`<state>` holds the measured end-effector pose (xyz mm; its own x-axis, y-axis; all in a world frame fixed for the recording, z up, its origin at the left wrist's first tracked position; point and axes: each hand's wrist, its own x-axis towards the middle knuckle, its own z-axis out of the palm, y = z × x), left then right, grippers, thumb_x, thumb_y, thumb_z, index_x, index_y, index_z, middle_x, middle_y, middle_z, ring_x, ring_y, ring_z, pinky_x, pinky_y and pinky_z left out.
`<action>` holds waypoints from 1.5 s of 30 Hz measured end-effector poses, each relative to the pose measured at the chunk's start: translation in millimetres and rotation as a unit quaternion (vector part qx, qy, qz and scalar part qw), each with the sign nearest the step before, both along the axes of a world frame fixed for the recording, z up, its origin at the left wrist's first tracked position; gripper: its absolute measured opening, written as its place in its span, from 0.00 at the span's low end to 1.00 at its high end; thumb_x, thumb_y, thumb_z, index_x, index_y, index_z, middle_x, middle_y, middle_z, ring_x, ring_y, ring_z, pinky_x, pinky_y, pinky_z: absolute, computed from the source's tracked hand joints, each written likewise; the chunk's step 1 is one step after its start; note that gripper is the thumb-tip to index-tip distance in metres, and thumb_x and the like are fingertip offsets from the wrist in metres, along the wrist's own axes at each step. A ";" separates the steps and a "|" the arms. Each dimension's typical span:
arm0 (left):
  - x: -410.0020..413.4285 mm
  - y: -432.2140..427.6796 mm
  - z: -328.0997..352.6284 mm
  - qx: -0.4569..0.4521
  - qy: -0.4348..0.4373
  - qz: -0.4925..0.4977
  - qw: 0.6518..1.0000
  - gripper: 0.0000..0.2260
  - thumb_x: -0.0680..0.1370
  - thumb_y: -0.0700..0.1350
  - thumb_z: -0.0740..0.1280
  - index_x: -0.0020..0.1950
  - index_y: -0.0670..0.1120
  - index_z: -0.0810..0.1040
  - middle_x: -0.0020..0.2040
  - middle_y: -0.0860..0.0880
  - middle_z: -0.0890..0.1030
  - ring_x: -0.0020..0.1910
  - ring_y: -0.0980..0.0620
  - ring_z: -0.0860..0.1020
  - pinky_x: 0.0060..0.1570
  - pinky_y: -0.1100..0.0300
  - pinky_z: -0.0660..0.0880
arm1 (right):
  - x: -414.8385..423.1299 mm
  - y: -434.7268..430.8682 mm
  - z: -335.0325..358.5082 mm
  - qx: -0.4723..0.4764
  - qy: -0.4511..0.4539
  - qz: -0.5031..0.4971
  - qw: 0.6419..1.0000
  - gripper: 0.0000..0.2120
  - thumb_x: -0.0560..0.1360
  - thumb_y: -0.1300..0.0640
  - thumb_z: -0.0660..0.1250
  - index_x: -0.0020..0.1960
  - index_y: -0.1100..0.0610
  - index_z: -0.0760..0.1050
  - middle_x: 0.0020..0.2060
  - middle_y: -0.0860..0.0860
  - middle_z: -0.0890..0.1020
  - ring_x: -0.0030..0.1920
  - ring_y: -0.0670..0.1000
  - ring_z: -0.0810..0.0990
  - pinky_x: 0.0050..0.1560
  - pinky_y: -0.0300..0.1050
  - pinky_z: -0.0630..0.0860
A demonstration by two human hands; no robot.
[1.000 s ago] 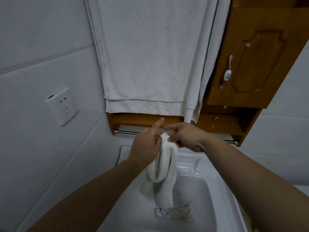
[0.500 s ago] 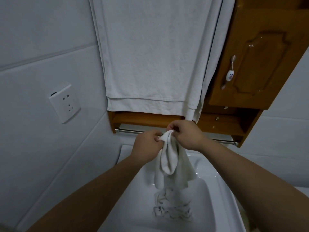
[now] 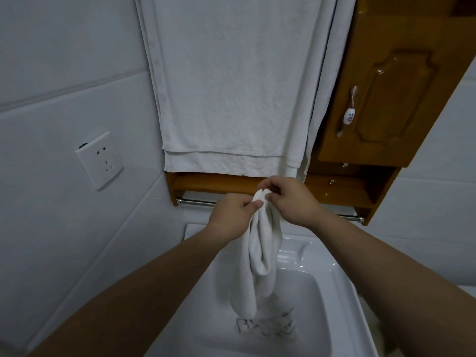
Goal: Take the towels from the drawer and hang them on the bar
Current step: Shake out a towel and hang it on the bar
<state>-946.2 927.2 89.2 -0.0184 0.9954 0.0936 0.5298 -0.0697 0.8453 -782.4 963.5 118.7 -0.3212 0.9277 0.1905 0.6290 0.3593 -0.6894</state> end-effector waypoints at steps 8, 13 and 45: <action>-27.4 17.7 5.2 -0.013 -0.091 0.219 0.971 0.14 0.83 0.50 0.60 0.56 0.43 0.80 0.51 0.45 0.81 0.50 0.45 0.78 0.50 0.53 0.74 | 41.3 19.5 11.5 0.006 0.127 -0.202 0.971 0.13 0.79 0.63 0.61 0.58 0.51 0.81 0.56 0.49 0.80 0.49 0.51 0.80 0.47 0.48 0.81; -50.4 20.0 8.1 0.049 -0.128 0.282 0.950 0.14 0.83 0.49 0.58 0.57 0.43 0.79 0.53 0.46 0.80 0.53 0.45 0.77 0.56 0.54 0.72 | 88.5 28.1 10.4 -0.011 0.185 -0.363 0.913 0.13 0.79 0.63 0.62 0.58 0.53 0.80 0.57 0.53 0.80 0.54 0.55 0.76 0.55 0.53 0.78; -57.8 25.5 -1.4 -0.036 -0.159 0.219 0.962 0.06 0.75 0.42 0.66 0.39 0.44 0.79 0.38 0.48 0.77 0.37 0.50 0.73 0.35 0.59 0.67 | 82.0 8.5 14.3 -0.045 0.244 -0.210 0.946 0.10 0.79 0.61 0.64 0.56 0.53 0.81 0.50 0.45 0.79 0.53 0.48 0.76 0.57 0.50 0.74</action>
<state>-1004.0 952.7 87.8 -0.4541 0.8892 -0.0554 0.2087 0.1667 0.9637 -700.4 971.9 133.0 0.1851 0.9734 0.1349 0.3029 0.0741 -0.9501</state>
